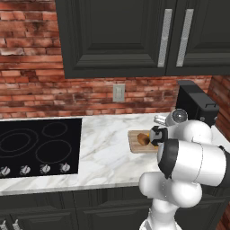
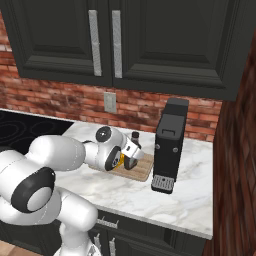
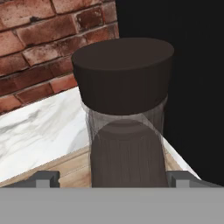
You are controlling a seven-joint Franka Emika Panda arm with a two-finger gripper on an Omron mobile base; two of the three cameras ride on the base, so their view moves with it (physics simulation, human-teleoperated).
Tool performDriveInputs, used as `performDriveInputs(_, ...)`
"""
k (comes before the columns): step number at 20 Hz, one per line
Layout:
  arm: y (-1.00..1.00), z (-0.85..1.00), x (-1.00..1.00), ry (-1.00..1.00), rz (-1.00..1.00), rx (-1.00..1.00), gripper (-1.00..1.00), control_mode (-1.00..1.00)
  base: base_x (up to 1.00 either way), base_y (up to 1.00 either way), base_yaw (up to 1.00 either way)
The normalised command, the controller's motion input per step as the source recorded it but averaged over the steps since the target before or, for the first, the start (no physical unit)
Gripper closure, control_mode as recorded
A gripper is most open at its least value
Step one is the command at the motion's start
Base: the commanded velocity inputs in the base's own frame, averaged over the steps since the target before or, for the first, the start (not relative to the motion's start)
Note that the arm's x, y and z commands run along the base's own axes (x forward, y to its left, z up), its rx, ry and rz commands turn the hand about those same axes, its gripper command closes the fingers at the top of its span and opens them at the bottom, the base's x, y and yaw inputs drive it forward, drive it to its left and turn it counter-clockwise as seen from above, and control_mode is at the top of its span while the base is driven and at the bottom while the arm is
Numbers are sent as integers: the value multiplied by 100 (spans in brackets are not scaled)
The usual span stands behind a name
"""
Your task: Retrieve the reheated potato from the microwave, then place the potato, cheese, and condiment on the cutting board.
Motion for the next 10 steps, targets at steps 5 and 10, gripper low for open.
performDriveInputs(5, 7, 0, -2, 0, 0, 0, -100, -100, 0, 0, 0)
performDriveInputs(10, 0, 0, -10, 0, 0, 0, -100, -100, 0, 0, 0)
